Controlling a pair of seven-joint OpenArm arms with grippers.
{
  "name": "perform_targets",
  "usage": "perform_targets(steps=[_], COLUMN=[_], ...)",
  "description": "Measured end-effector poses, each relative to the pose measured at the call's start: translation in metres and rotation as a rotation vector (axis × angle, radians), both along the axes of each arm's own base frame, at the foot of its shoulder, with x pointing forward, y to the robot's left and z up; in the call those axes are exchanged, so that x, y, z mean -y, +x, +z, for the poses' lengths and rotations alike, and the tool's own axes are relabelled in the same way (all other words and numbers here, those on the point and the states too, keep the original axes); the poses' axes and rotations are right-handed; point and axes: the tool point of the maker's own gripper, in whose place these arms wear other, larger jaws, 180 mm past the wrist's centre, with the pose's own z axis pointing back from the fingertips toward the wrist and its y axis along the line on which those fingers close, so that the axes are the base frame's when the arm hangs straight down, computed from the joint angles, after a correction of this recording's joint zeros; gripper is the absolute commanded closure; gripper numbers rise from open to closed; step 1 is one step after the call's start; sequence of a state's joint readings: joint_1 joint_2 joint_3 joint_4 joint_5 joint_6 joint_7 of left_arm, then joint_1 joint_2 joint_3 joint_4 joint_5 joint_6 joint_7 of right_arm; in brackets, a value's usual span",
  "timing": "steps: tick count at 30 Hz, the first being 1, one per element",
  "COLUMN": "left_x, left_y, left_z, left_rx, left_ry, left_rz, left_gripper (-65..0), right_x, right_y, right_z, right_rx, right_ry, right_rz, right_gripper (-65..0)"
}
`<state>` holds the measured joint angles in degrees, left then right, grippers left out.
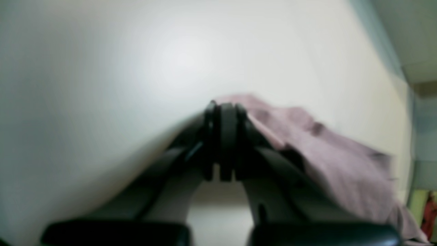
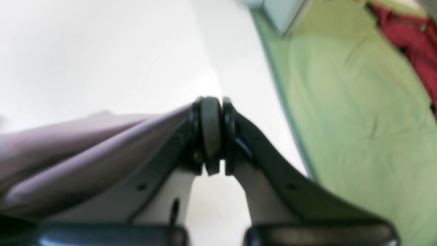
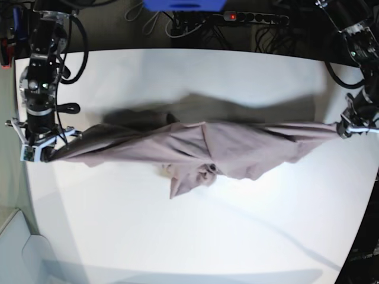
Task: Layout the t-shirt on the table in an organized manner, then fold the t-shirt properly
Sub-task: 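Lift the t-shirt with both grippers and pull them apart to stretch it, then lower the stretched t-shirt onto the table and open the right gripper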
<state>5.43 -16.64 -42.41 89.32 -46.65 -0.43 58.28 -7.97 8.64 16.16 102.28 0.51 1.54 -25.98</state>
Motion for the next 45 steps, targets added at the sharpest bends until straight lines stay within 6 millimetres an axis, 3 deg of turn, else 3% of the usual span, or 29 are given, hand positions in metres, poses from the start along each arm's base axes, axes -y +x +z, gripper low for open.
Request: perform_targets(steps=[2,4,9,11,22,26,28,31,37,41,43,45], left_x=[-0.006,-0.019,-0.037,-0.044,-0.029,-0.029,-0.028,-0.030,-0.032,-0.032,-0.032,-0.032], left_y=[-0.011,-0.017,-0.024,-0.023,-0.044,-0.047,-0.046,-0.047,-0.051,-0.055,-0.055,-0.054], left_z=[-0.012,-0.014,-0.009,-0.006,-0.030,-0.032,-0.031,-0.031,-0.032,-0.035,-0.034,-0.033], left_rx=[-0.036,-0.043,-0.053,-0.049,-0.106,-0.112,-0.110,-0.113,-0.121,-0.132,-0.129,-0.126], left_ry=[-0.020,-0.019,0.008,0.022,-0.016,-0.017,-0.016,-0.010,-0.010,-0.009,-0.009,-0.010], left_rz=[0.020,0.054,0.078,0.086,0.086,0.085,0.083,0.083,0.089,0.090,0.091,0.091], left_gripper=[-0.3,-0.3,-0.3,-0.3,-0.3,-0.3,-0.3,-0.3,-0.3,-0.3,-0.3,-0.3], right_x=[0.020,0.033,0.045,0.051,0.061,0.055,0.043,0.029,0.017,0.002,-0.017,-0.043], right_y=[-0.005,0.001,0.027,0.030,0.047,0.078,0.099,0.114,0.084,0.042,0.017,-0.008], right_z=[0.001,0.016,0.059,0.067,0.011,0.034,0.053,0.042,-0.012,-0.004,-0.002,-0.016], right_rx=[-0.003,0.037,0.172,0.191,0.017,0.067,0.096,0.001,-0.183,-0.149,-0.130,-0.164], right_ry=[0.000,-0.008,-0.007,-0.010,0.086,0.098,0.105,0.117,0.105,0.061,0.066,0.109], right_rz=[-0.061,-0.098,-0.128,-0.145,-0.182,-0.158,-0.122,-0.083,-0.056,-0.035,-0.012,0.016], right_gripper=[0.0,0.0,0.0,0.0,0.0,-0.2,-4.9,-14.8,-30.2,-34.9,-35.6,-35.5])
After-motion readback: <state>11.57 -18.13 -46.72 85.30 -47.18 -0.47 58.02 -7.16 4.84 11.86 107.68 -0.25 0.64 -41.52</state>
